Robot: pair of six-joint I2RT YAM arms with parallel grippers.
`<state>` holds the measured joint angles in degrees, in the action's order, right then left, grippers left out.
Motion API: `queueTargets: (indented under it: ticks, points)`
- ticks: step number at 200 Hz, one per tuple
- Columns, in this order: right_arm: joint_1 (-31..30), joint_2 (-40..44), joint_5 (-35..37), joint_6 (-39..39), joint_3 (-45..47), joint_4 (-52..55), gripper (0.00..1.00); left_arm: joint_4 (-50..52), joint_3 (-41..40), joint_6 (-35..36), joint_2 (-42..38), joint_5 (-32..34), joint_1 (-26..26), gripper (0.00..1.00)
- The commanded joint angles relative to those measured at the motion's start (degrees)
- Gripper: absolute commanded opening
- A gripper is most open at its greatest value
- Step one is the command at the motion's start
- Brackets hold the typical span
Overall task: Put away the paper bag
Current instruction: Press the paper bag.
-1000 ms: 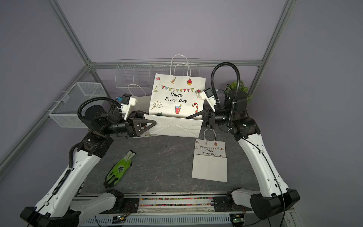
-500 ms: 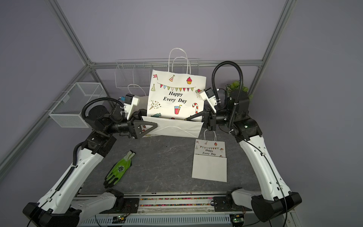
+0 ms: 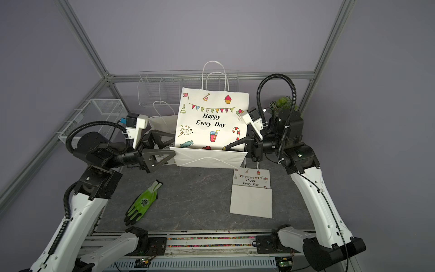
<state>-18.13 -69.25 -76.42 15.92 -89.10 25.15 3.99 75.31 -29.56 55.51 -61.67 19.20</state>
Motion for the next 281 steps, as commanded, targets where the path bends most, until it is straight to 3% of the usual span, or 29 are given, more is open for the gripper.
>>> queueTargets:
  ticks: [1,72,86,103,118,159,234,257,281]
  points:
    - [-0.06,1.34,-3.43,-2.28,1.09,-0.19,0.07,0.98,2.84,-1.98,-0.32,2.47,-2.14,1.00]
    - [-0.02,0.18,-3.59,-2.26,1.03,-0.11,0.07,-9.61,3.01,-11.31,6.22,2.40,-1.65,0.99]
    - [-0.06,-0.30,-3.22,-2.28,0.74,-0.10,0.07,-8.82,2.81,-9.81,7.16,1.59,0.27,0.97]
    - [-0.14,-1.25,-3.08,-2.08,-0.01,0.14,0.07,-1.31,4.81,-3.23,8.45,1.64,3.28,0.94]
    - [-0.17,-1.57,-2.86,-2.21,-0.54,0.47,0.07,3.35,5.53,0.38,9.01,2.19,4.74,0.87]
    - [1.09,-2.98,0.16,-2.77,-2.59,2.41,0.07,4.98,2.55,1.76,7.47,0.96,4.72,0.72]
    - [1.59,-6.73,-1.45,-0.43,-5.26,0.08,0.06,5.72,-1.17,2.87,8.69,-0.98,4.71,0.43]
    - [1.60,-6.77,-1.28,-0.47,-4.89,-0.01,0.09,5.15,-1.67,2.73,8.78,-1.04,4.71,0.21]
    - [1.58,-6.77,-1.16,-0.46,-4.86,-0.01,0.28,5.15,-1.41,2.55,8.65,-1.06,4.73,0.00]
